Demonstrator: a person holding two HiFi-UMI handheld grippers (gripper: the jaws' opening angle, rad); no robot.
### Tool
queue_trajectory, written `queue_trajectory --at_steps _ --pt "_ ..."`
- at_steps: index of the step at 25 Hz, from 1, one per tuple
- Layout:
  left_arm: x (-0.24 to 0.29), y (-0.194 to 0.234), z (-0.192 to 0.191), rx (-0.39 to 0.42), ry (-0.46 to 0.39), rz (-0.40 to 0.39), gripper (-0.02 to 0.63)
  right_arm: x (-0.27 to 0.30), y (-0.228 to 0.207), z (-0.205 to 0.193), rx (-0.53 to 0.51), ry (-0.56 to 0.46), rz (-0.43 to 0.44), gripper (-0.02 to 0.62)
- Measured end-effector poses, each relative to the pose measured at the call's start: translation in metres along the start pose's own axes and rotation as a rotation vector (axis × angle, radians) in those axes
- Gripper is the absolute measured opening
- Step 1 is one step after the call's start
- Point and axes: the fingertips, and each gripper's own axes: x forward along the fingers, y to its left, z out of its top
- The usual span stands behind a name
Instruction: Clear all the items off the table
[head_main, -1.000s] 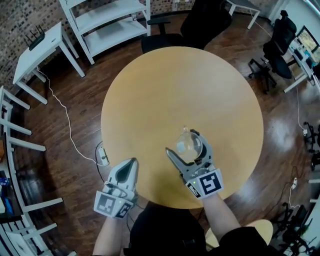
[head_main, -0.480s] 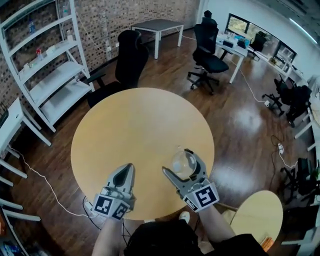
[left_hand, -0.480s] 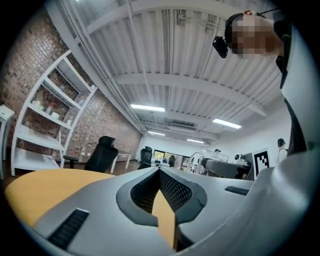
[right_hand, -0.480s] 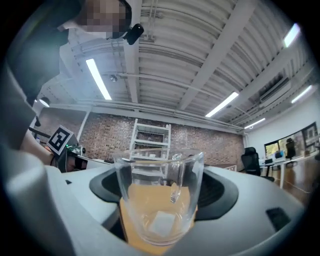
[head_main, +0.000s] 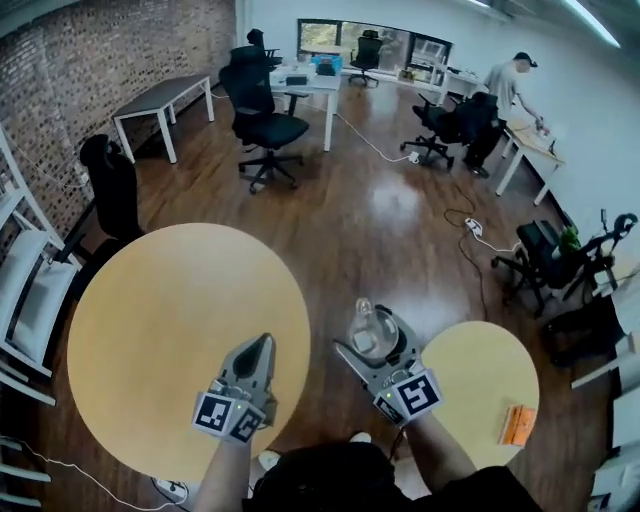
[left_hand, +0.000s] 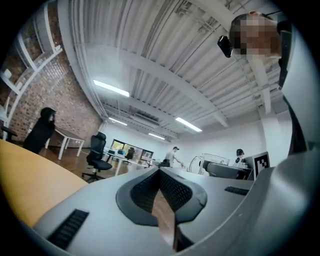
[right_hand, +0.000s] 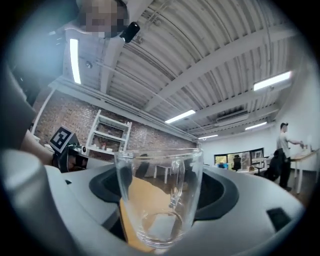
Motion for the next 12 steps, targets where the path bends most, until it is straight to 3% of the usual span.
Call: queue_trajectory --at_steps 5,12 --pt "0.084 -0.087 -0.043 -0.029 0.039 -0.195 0.002 -0.080 -0.098 -0.007 -0.032 0.018 -0.191 0.405" --pt "0.177 -0.203 -0.101 -0.082 0.115 -0.437 0.002 -0.189 -0.195 -0.011 -0.046 0.040 -0.427 0.405"
